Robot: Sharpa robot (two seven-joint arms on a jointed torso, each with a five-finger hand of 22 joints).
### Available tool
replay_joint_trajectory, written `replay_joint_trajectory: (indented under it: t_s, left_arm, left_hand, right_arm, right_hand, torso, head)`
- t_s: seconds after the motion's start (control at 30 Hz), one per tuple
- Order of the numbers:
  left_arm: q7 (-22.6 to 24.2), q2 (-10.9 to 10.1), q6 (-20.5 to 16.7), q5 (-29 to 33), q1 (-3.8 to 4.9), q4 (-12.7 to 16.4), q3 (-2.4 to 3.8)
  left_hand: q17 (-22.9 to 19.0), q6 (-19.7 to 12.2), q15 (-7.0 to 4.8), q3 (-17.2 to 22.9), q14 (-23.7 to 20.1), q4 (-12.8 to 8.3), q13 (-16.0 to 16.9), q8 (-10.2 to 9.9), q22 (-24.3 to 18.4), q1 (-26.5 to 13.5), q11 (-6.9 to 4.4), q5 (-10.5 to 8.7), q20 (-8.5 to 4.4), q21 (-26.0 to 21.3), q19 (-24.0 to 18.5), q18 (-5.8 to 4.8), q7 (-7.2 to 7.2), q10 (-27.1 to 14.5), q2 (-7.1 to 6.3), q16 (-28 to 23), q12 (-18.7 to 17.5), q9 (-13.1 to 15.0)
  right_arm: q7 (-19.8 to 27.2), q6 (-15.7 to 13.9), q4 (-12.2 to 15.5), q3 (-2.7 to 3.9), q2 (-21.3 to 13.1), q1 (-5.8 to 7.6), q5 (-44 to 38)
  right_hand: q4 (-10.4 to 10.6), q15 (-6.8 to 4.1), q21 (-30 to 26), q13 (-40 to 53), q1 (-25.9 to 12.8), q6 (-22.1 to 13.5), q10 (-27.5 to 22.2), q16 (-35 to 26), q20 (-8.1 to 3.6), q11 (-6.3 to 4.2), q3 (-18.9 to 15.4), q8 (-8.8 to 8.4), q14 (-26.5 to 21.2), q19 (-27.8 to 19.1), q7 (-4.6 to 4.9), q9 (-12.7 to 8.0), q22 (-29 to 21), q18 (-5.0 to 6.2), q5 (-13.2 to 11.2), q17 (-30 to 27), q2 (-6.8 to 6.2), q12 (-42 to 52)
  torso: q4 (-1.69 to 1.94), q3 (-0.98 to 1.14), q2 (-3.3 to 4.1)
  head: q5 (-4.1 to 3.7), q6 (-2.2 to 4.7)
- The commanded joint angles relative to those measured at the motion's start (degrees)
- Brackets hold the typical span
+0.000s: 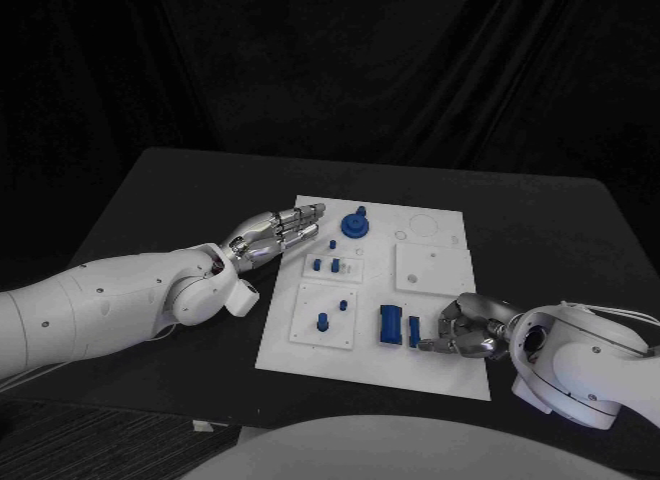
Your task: Assemble the parts on the task board
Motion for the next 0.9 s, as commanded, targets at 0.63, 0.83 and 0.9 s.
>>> replay_joint_trajectory:
  t_s: [0.63, 0.83, 0.9]
  left_arm:
    - [1.0, 0.2, 0.7, 0.1, -0.13, 0.1, 0.04]
    - [1.0, 0.1, 0.6, 0.1, -0.13, 0.2, 0.04]
    - [1.1, 0.1, 0.6, 0.1, -0.14, 0.2, 0.04]
  left_hand:
    - [-0.1, 0.2, 0.35, 0.5, 0.1, 0.0, 0.0, 0.1, 0.1, -0.1, -0.13, 0.16, 0.36, 0.3, 0.1, -0.28, 0.19, 0.0, 0.07, -0.2, 0.0, 0.0]
    - [-0.1, 0.2, 0.35, 0.5, 0.1, -0.1, 0.0, 0.1, 0.1, 0.0, -0.14, 0.30, 0.37, 0.3, 0.1, -0.27, 0.19, 0.0, 0.07, -0.2, 0.0, 0.0]
    - [-0.1, 0.2, 0.35, 0.5, 0.1, -0.1, 0.0, 0.1, 0.1, 0.0, -0.14, 0.30, 0.37, 0.3, 0.1, -0.27, 0.19, 0.0, 0.07, -0.2, 0.0, 0.0]
  right_arm:
    - [-2.2, 0.9, -1.4, 0.00, 1.1, -0.25, -0.5]
    - [-2.0, 0.3, -1.6, 0.00, 1.2, -0.41, -0.5]
    - [-1.6, -0.5, -1.6, 0.00, 1.1, -0.47, -0.5]
  right_hand:
    - [-1.0, -0.42, -0.7, 15.1, 2.0, 0.4, 6.0, 0.2, -0.60, -0.47, 0.1, 0.28, 2.5, 2.2, -0.34, 0.9, 11.6, -0.08, -0.4, 0.3, 2.12, 0.1]
    - [-2.1, -0.48, -0.8, 15.1, 3.7, 1.0, 6.0, 0.3, -0.66, -0.55, 0.0, 0.36, 2.5, 2.1, -0.42, 1.2, 11.6, -0.05, -0.4, 0.5, 2.38, 0.1]
    - [-2.1, -0.48, -0.8, 15.1, 3.7, 0.7, 6.0, 0.3, -0.66, -0.55, 0.0, 0.09, 2.6, 2.1, -0.42, 1.0, 11.6, -0.06, -0.4, 0.6, 2.38, 0.1]
  torso:
    - [0.04, 0.03, -0.04]
    - [0.00, 0.03, -0.05]
    - [-0.03, 0.01, -0.13]
  head:
    - [0.09, -0.01]
    - [0.17, -0.01]
    - [0.18, -0.01]
